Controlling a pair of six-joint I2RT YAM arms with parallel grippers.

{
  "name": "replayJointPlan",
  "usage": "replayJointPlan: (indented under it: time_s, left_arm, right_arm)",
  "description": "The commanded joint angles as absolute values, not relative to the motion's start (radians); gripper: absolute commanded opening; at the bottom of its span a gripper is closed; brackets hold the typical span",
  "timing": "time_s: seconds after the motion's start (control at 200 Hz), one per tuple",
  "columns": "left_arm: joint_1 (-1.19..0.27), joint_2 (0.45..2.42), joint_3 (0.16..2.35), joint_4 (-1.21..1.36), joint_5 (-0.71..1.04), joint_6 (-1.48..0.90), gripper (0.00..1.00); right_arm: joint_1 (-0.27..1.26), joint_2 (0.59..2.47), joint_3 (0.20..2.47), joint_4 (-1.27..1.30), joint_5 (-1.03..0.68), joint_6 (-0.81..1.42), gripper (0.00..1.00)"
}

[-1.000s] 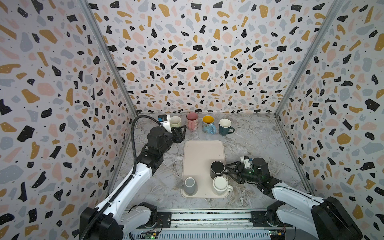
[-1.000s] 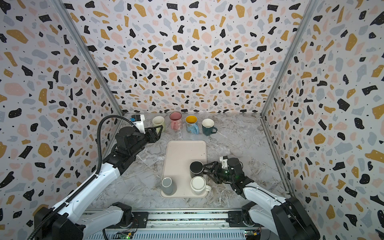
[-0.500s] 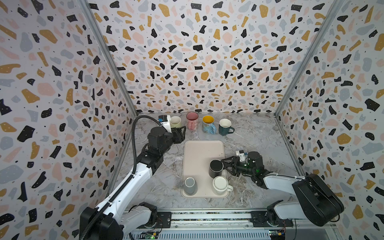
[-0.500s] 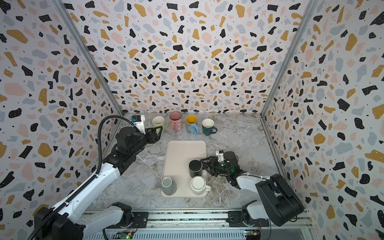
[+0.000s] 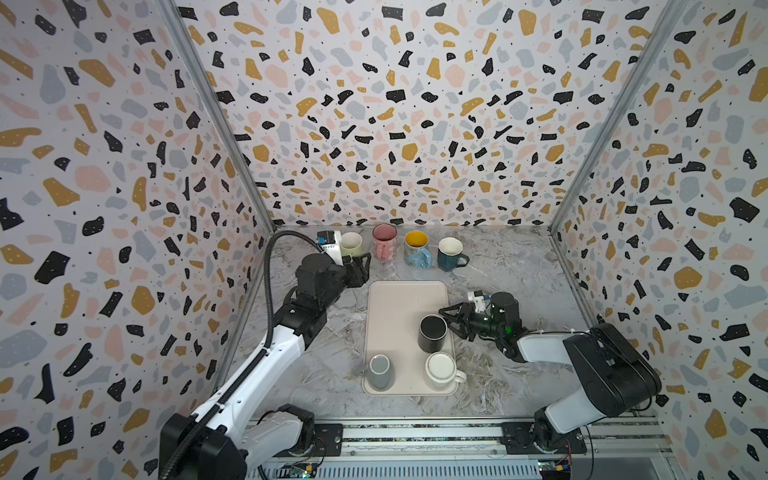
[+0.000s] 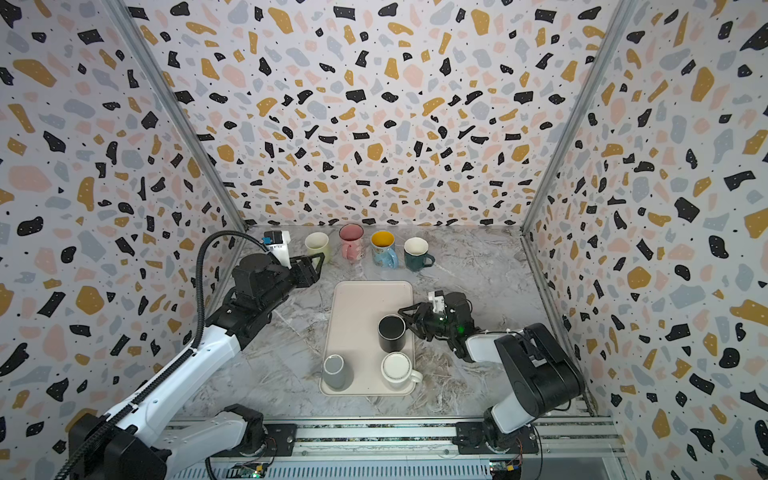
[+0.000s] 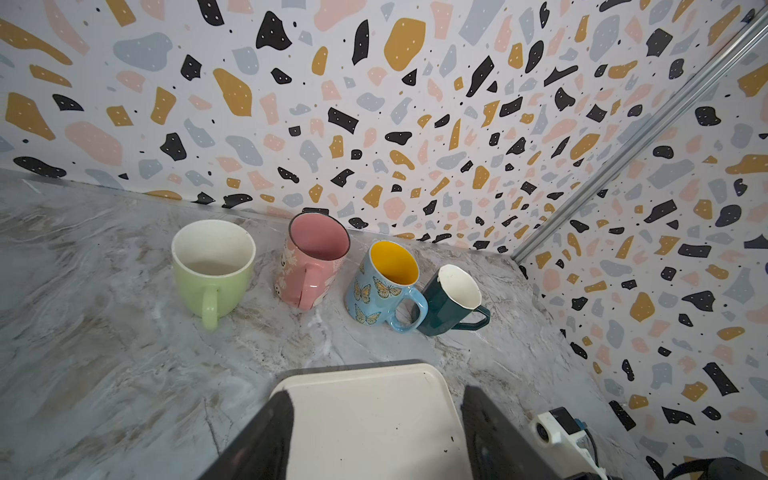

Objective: Turn the mug right side up
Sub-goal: 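Grasp the black mug by its handle with the right gripper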

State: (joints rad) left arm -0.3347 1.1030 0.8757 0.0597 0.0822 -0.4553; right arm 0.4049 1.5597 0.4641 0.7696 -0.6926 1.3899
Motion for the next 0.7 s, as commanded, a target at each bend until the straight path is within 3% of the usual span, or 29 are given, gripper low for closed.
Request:
replayJointPlan:
  time_s: [0.0, 0.471, 0.696]
  left_arm:
    - [-0.330, 1.109, 0.885, 0.068, 0.066, -0.431, 0.66]
    - [-0.327, 1.121, 0.898, 0.054, 0.053, -0.417, 0.66]
    - [-0.326, 1.121, 0.899, 0.051, 0.049, -0.414, 0.66]
  right_arm:
    - [0.402, 1.582, 0.493, 0.826, -0.719, 1.387, 0.46]
    - [0.401, 1.695, 0.541, 0.924, -0.743, 1.417, 0.31]
    - [0.401, 1.742, 0.570, 0.964, -0.760, 1.434, 0.16]
